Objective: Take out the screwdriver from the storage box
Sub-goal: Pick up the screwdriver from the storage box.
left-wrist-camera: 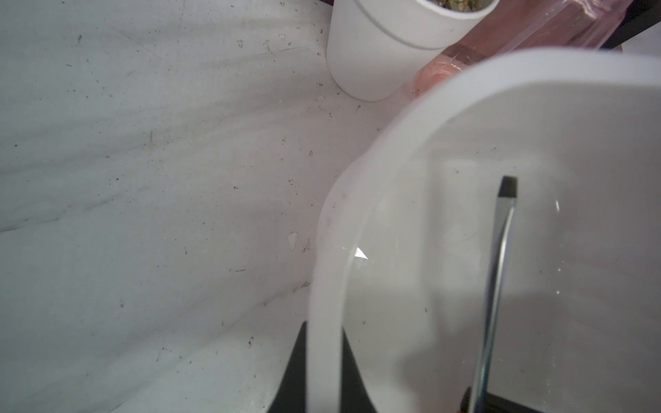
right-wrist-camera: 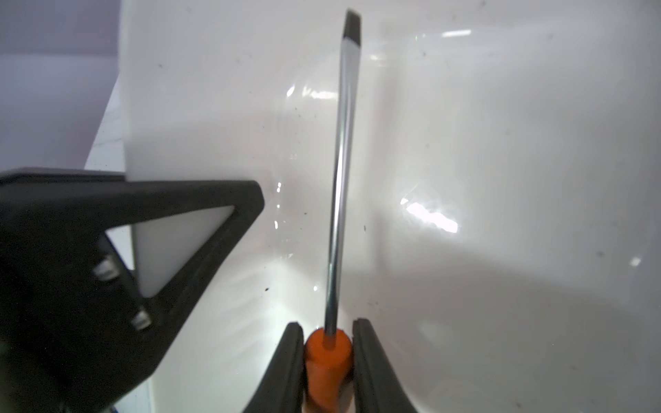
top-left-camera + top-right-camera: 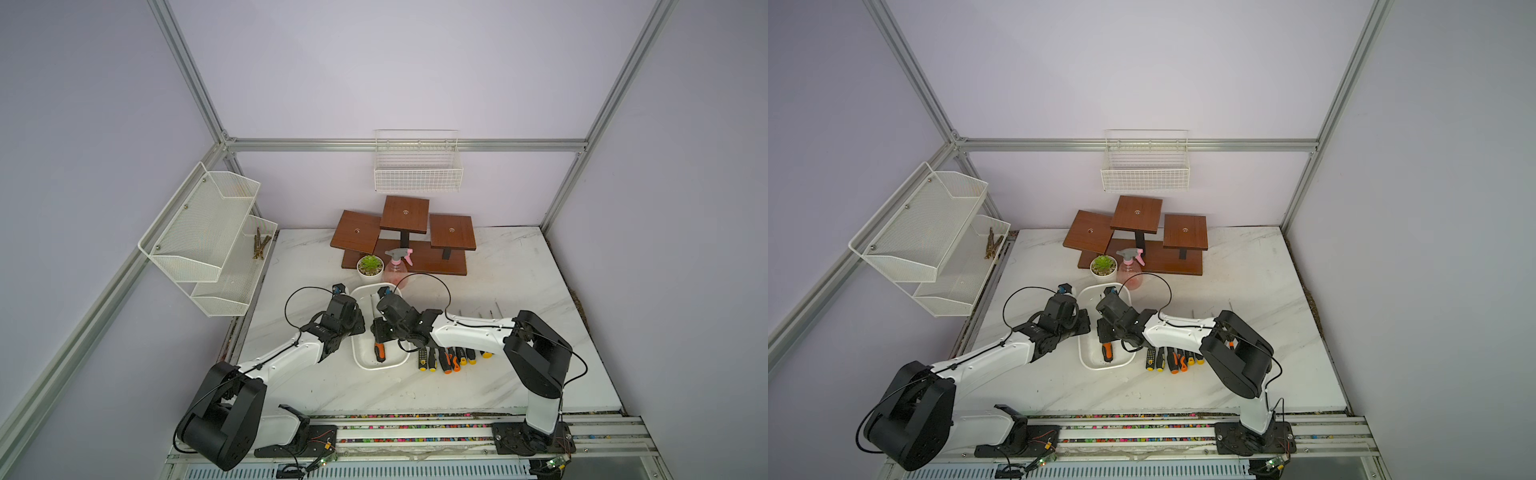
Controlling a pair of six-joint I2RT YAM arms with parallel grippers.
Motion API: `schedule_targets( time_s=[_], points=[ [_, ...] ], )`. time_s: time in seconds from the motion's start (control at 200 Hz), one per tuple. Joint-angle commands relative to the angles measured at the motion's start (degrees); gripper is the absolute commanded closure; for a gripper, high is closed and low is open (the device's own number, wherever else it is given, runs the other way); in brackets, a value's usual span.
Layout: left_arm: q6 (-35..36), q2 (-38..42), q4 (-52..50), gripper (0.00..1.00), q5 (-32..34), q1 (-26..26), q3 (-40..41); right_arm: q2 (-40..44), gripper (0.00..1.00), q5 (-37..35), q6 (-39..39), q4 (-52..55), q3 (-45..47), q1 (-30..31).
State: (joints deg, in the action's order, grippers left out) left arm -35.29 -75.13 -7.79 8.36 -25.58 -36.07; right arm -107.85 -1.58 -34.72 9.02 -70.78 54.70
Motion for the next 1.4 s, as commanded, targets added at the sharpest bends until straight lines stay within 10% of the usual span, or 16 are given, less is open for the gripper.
schedule_targets(
  time_s=[0.0,1.115,1.39],
  points=[
    [0.9,1.0,2.1,1.00,-0.5,-0.1,-2.2,2.7,1.00,-0.4,1.1,-2.3,0.0,-0.4],
    [4.9,-2.4,-0.1,1.00,3.1,-0.1,-4.5,19.0,1.00,-8.6,7.6,13.5,0.9,-2.6],
    [5.9,-3.5,0.2,1.00,2.9,-0.1,-4.1,28.7,1.00,-9.1,12.2,23.0,5.0,-11.0]
  ],
)
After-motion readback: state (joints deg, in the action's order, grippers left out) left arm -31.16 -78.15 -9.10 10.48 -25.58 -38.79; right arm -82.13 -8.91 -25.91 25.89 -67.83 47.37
